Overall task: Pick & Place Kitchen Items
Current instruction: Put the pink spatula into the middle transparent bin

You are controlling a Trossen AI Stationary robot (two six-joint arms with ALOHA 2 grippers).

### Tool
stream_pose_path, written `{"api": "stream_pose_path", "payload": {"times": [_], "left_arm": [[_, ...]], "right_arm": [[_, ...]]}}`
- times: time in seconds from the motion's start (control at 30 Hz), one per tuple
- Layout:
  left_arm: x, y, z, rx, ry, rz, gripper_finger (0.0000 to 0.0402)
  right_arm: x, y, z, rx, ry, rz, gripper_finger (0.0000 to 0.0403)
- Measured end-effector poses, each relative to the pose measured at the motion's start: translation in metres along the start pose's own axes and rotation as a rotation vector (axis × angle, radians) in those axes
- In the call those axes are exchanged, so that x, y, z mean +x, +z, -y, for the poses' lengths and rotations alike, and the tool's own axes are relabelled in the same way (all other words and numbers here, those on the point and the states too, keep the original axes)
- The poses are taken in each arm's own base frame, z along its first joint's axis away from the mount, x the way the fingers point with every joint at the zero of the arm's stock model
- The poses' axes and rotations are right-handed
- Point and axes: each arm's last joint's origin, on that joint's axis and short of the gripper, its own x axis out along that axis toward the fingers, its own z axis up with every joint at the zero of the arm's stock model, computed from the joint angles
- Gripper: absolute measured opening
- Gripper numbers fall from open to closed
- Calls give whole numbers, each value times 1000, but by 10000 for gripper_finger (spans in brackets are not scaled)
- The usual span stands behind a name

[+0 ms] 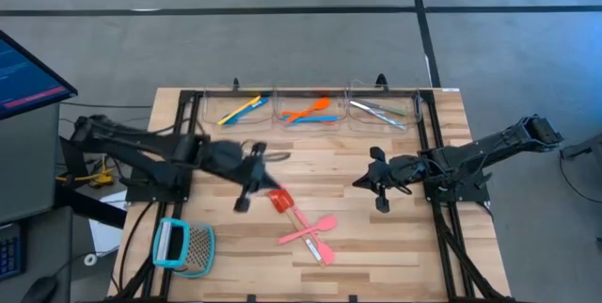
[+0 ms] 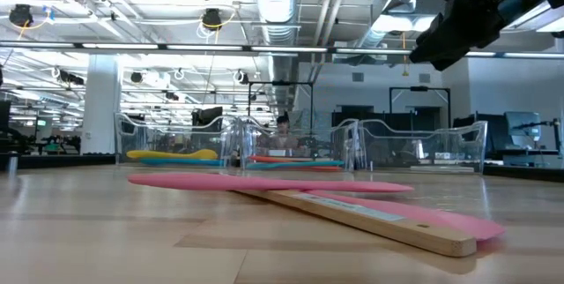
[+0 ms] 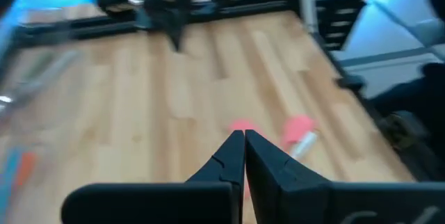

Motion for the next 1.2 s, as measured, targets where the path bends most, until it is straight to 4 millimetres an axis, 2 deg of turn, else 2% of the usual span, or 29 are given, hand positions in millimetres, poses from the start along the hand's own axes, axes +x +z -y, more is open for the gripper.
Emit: {"api": "stream_pose_path", "payload": {"times": [0.17, 0.33, 0.57, 1.2], "left_arm": [[-4, -20, 31, -37, -102, 34, 2], [0, -35, 47, -4, -160, 40, 2], [6, -46, 49, -4, -162, 42, 2], [6, -45, 50, 1, -164, 50, 2]], "right_arm": [[0, 0, 0, 1, 0, 3, 1], [0, 0, 0, 2, -1, 3, 1], [0, 1, 0, 2, 0, 6, 1], [0, 7, -1, 14, 10, 67, 1]]}}
